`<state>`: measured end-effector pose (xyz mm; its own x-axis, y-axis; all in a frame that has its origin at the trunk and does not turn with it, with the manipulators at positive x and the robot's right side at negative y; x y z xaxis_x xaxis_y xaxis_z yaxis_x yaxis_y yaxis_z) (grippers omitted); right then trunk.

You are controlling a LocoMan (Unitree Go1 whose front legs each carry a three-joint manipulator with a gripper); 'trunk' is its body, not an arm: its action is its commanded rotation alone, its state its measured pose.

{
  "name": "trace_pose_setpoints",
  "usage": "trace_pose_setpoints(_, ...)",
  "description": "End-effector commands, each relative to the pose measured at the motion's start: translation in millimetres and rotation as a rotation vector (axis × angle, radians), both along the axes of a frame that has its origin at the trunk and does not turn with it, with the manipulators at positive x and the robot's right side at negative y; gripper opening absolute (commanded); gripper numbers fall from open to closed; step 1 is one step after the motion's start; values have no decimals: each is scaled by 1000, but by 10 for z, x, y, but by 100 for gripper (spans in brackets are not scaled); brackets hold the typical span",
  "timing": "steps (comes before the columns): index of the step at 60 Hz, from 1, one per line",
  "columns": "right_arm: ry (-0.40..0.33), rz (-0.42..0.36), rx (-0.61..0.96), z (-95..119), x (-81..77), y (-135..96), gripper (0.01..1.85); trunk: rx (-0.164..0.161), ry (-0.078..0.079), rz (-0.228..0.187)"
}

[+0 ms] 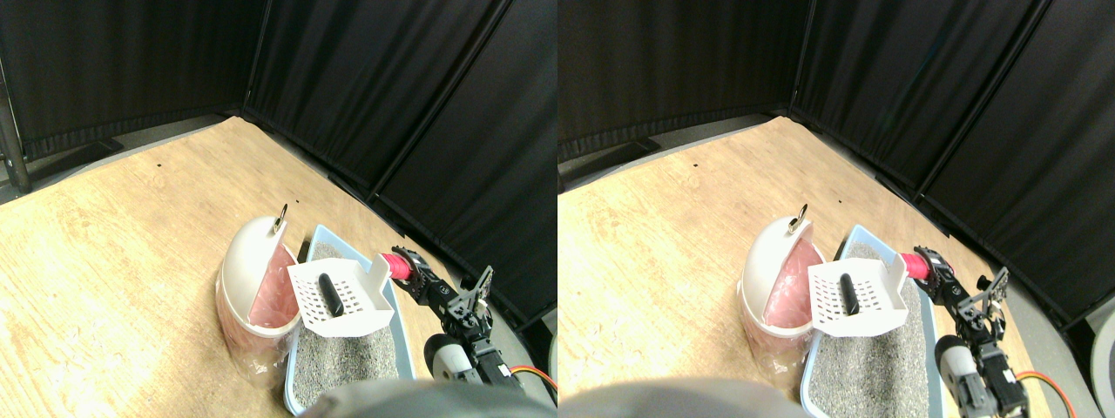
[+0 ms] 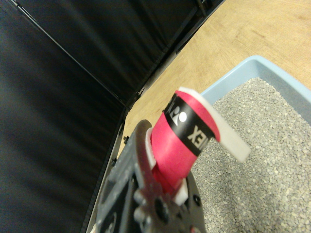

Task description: Scoop (unimanual)

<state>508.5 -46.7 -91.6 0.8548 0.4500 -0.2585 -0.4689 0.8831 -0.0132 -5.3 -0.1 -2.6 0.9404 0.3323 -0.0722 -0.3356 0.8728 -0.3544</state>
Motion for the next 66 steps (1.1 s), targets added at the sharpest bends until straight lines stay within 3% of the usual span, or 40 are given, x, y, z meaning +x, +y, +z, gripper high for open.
trace_pose_setpoints(1, -27, 3, 0, 57, -7, 28, 6, -10, 22, 6)
trace_pose_setpoints(17, -101, 57, -179, 126, -1, 17, 6, -4, 22, -3)
trace_pose_setpoints(33, -109, 63, -256, 243, 41, 60, 6, 2, 21, -4)
trace_pose_setpoints(34, -114, 63, -264, 254, 46, 63, 23, 2, 21, -4)
trace_pose_setpoints(35, -116, 62, -268, 260, 49, 66, 26, 2, 21, -4)
trace_pose_setpoints(39, -122, 50, -292, 303, 49, 82, 8, 3, 17, -6)
trace_pose_setpoints(49, -128, 53, -318, 406, 50, 111, 29, 2, 12, -6)
trace_pose_setpoints(55, -120, 44, -309, 449, 55, 118, 6, 1, 9, -7)
trace_pose_setpoints(64, -131, 72, -317, 497, 58, 115, 6, 2, 7, -8)
trace_pose_setpoints(66, -134, 76, -317, 500, 60, 113, 16, 4, 6, -10)
